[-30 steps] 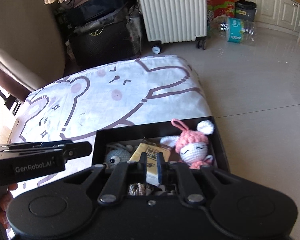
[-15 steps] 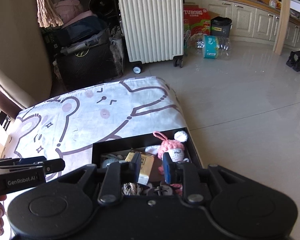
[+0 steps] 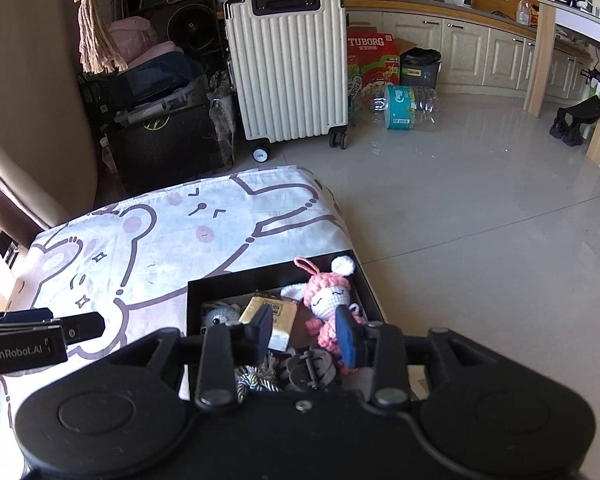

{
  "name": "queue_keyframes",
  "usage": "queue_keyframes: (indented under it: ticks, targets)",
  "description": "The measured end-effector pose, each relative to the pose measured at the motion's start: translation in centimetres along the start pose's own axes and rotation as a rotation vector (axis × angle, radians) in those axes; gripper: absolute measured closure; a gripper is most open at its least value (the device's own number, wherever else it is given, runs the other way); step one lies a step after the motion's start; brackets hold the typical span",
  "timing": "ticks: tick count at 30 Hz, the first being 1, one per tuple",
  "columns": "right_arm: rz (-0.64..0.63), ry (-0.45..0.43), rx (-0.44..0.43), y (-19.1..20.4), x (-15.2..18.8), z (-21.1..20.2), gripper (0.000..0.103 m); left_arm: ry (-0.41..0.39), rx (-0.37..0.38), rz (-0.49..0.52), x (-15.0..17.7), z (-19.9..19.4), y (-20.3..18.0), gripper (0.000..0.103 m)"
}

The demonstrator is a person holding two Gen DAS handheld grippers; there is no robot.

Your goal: Organize objects

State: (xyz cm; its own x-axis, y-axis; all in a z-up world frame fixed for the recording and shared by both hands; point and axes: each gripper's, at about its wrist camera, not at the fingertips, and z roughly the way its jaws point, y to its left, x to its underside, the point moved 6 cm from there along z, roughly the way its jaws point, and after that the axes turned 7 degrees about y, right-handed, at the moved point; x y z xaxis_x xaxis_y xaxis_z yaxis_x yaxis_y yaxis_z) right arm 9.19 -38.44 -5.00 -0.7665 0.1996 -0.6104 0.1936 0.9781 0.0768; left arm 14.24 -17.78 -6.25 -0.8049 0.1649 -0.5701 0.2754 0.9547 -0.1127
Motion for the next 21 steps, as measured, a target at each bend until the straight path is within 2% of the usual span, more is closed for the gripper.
queue_keyframes:
  ticks: [3,10,13,21]
  targets:
    - [-0.004,-0.011,0.005,0.1,0.3,-0.7,0.062,-0.010,-0.008,0.006,0.2,-0.7,-0.1,0.018]
    - [-0.019,-0.036,0.029,0.1,1.0,-1.9,0.044,-0.037,-0.021,0.023,0.8,-2.0,-0.6,0.008]
    - [-0.027,-0.051,0.053,0.1,1.2,-2.3,0.032,-0.045,-0.054,0.039,1.1,-2.2,-0.8,0.008]
    - [-0.023,-0.077,0.079,-0.6,1.5,-3.4,0.023,-0.038,-0.110,0.056,1.8,-2.7,-1.0,0.007]
